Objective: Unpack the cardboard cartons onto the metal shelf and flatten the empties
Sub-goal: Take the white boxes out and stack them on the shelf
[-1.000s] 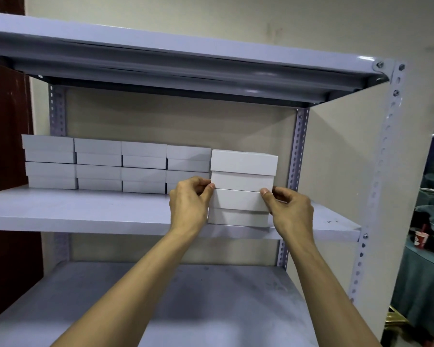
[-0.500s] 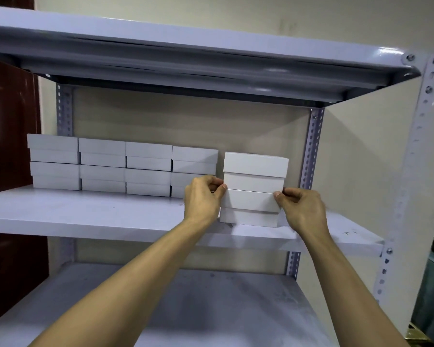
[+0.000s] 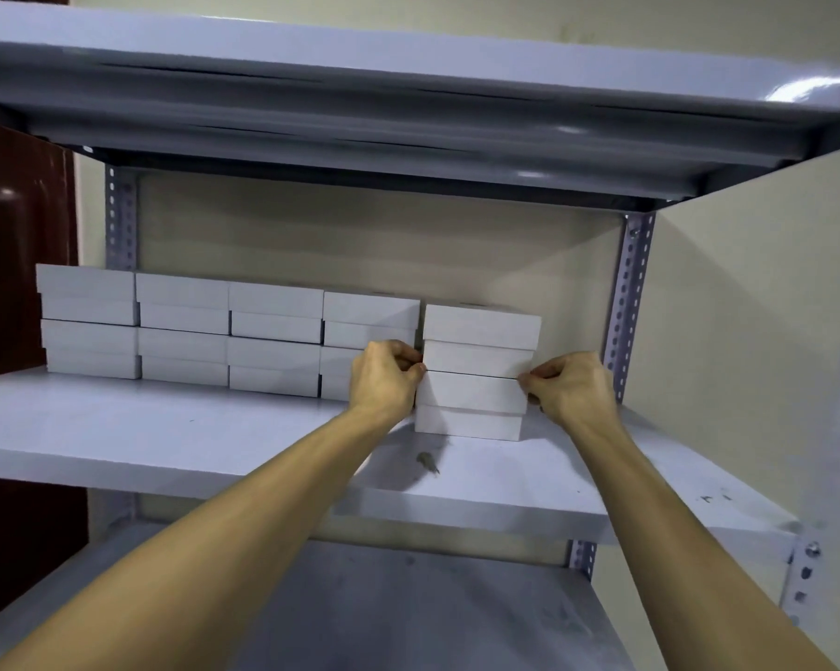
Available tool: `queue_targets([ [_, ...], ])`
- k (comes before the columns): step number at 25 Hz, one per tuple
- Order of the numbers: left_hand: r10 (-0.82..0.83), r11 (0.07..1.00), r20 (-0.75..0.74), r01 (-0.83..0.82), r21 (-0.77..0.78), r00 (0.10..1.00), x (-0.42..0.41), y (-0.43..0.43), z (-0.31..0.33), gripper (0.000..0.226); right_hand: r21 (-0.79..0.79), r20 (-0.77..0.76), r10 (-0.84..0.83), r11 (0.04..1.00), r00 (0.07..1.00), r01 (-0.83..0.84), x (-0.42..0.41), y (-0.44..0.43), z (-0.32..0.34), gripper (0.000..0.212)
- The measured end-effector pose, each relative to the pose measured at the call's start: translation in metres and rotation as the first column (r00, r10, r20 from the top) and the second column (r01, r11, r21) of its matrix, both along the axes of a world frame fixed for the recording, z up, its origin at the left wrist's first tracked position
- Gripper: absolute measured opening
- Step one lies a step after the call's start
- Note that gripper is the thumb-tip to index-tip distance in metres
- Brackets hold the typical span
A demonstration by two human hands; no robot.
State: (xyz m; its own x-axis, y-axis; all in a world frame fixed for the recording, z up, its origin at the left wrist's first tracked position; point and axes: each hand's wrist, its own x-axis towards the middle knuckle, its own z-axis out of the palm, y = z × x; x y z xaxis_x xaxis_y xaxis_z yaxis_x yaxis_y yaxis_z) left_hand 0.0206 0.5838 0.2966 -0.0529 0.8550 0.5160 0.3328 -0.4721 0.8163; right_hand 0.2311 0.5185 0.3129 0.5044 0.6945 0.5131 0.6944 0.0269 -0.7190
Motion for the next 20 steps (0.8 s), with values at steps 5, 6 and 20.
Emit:
queue_targets([
  [5,0.080,0.993,0.029,-0.077,-0.088,0.996,0.005,0.025,0.000,0.014,-0.098,0.009,0.018,0.995,1.000,-0.017,0.011,0.027,0.010,0.005],
  [6,0.081,0.992,0.028,-0.078,-0.099,0.996,0.007,0.028,0.000,0.017,-0.103,0.005,0.020,0.994,1.000,-0.019,0.012,0.031,0.011,0.005],
  [20,-0.047,0.983,-0.352,-0.019,-0.181,0.935,0.011,0.027,-0.001,0.041,-0.159,-0.053,0.069,0.984,0.996,-0.077,0.005,0.062,0.005,0.035],
])
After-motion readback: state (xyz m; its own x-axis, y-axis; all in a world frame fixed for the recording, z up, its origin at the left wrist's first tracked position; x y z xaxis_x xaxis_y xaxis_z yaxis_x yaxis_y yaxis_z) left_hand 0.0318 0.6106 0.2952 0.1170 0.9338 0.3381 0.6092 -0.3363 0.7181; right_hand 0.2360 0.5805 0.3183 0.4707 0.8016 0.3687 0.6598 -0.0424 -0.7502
